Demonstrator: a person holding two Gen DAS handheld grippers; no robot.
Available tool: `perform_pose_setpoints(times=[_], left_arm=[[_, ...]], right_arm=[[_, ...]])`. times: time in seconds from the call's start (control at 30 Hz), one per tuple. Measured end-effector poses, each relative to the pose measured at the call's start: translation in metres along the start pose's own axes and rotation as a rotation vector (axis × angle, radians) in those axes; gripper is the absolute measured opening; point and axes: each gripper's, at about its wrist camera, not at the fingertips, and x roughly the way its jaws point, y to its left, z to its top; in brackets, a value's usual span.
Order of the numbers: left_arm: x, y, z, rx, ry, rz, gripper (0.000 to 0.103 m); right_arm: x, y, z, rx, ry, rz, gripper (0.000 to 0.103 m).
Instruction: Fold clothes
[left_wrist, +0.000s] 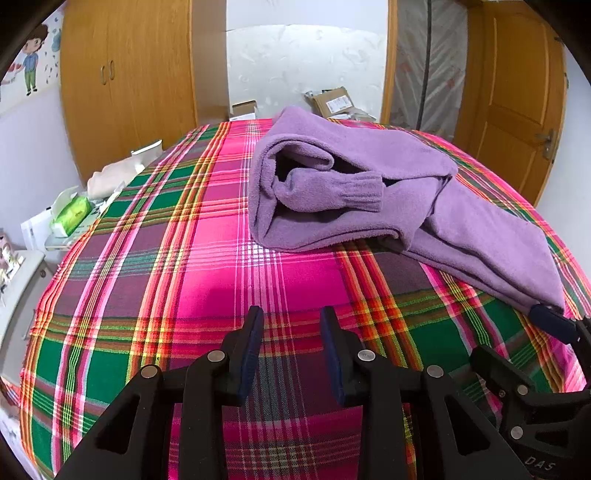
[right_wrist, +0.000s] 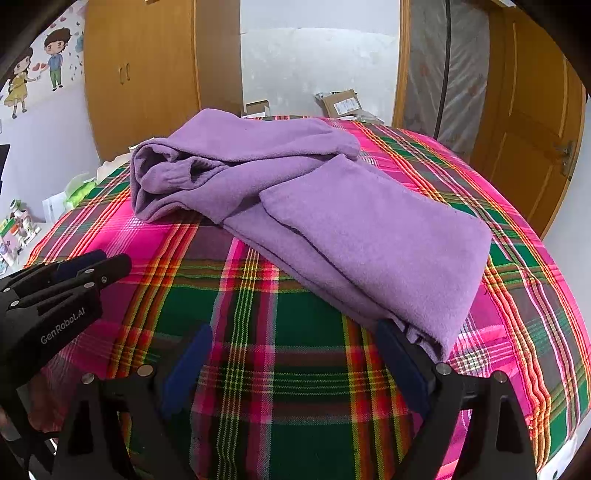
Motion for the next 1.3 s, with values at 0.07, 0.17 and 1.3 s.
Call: perform_pose_setpoints(times=[0.07, 0.17, 1.3], left_arm=[[0.000, -0.001, 0.000, 0.002, 0.000, 0.002, 0.032], [-0.001, -0.001, -0.001, 0.003, -0.001, -0.003, 0.033], [-0.006, -0.001, 0.018, 0.027, 0.028, -0.108, 0.033]], right_arm=[[0.000, 0.000, 0.000, -0.001, -0.001, 0.001, 0.092], [-0.001, 0.000, 0.000, -0.001, -0.001, 0.002, 0.092], [-0.002, -0.006, 0.006, -0.032, 0.007, 0.066, 0.079]])
